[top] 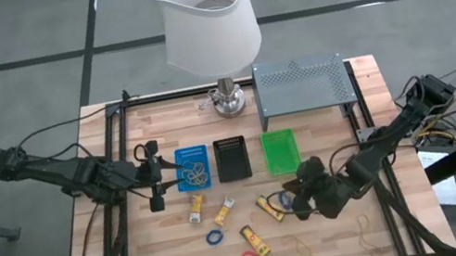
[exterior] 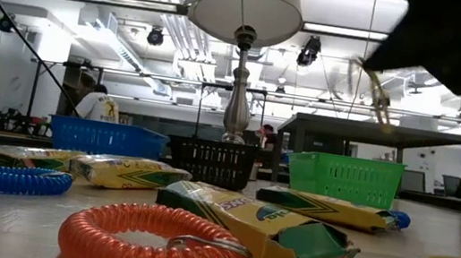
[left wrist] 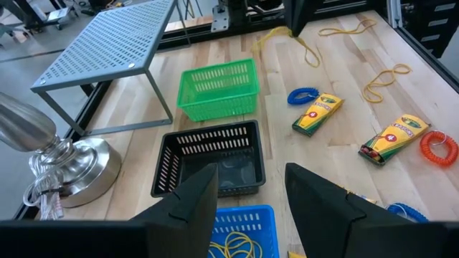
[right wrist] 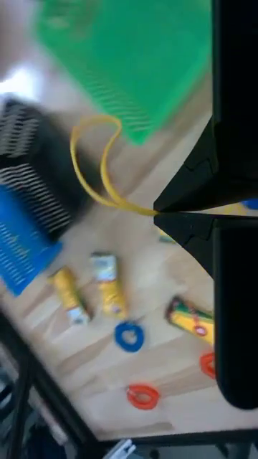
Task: Pick & Place Office Desk Supplies
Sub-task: Put the yellow rubber band into the blue bin
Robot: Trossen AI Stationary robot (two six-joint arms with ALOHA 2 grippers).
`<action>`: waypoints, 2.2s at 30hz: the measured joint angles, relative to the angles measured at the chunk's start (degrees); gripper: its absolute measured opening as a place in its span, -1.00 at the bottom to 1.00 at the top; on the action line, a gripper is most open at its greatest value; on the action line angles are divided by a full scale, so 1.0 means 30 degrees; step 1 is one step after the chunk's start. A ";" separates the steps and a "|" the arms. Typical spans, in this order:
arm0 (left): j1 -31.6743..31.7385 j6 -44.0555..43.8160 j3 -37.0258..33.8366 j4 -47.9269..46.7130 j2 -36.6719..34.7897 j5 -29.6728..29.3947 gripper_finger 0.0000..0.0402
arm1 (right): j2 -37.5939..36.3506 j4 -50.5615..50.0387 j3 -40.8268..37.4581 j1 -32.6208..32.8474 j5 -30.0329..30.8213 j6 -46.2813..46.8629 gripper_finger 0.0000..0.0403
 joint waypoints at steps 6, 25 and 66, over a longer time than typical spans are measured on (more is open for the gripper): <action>-0.0001 0.0004 0.0000 0.0000 0.0000 -0.0006 -0.16 | 0.0371 0.3016 -0.0001 -0.0015 0.1993 -0.4776 -0.96; 0.0006 -0.0001 -0.0007 -0.0007 0.0007 0.0001 -0.16 | 0.3229 1.5294 -0.0326 -0.1905 0.2497 -1.8894 -0.96; 0.0002 0.0006 -0.0007 0.0007 0.0007 -0.0005 -0.16 | 0.9169 2.6009 0.0678 -0.9776 -1.0222 -2.3298 -0.96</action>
